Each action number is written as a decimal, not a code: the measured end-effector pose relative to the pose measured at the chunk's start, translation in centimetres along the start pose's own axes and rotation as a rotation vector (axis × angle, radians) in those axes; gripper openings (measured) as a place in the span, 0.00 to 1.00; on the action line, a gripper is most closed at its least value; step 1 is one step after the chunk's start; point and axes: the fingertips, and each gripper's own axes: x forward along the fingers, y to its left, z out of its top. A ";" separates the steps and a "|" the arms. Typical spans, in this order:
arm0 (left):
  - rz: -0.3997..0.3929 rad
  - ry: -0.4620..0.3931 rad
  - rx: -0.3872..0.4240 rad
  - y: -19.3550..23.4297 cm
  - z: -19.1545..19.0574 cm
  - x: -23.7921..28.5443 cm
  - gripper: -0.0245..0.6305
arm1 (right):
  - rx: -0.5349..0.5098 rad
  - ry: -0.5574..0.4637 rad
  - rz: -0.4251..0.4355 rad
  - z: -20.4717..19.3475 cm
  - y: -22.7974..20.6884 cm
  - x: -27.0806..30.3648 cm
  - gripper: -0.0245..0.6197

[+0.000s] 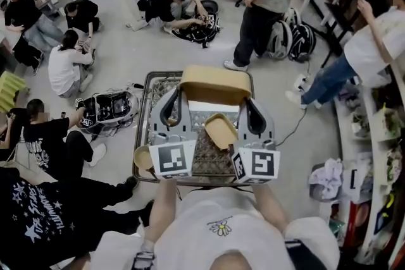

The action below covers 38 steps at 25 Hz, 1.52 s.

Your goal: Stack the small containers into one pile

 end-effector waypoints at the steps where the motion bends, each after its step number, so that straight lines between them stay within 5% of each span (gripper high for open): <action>1: -0.002 -0.006 -0.002 0.1 0.0 0.0 0.09 | -0.002 -0.002 -0.002 0.1 0.1 -0.1 0.10; 9: -0.041 0.037 0.023 0.1 0.2 1.0 0.09 | 0.040 0.030 0.006 0.3 0.0 0.0 0.10; 18: -0.202 0.304 0.120 -2.7 -4.7 4.8 0.09 | 0.222 0.294 0.018 -4.9 -2.5 -0.3 0.10; 38: -0.566 0.936 0.243 -11.7 -26.6 5.9 0.09 | 1.054 0.754 -0.344 -26.1 -5.2 -7.2 0.10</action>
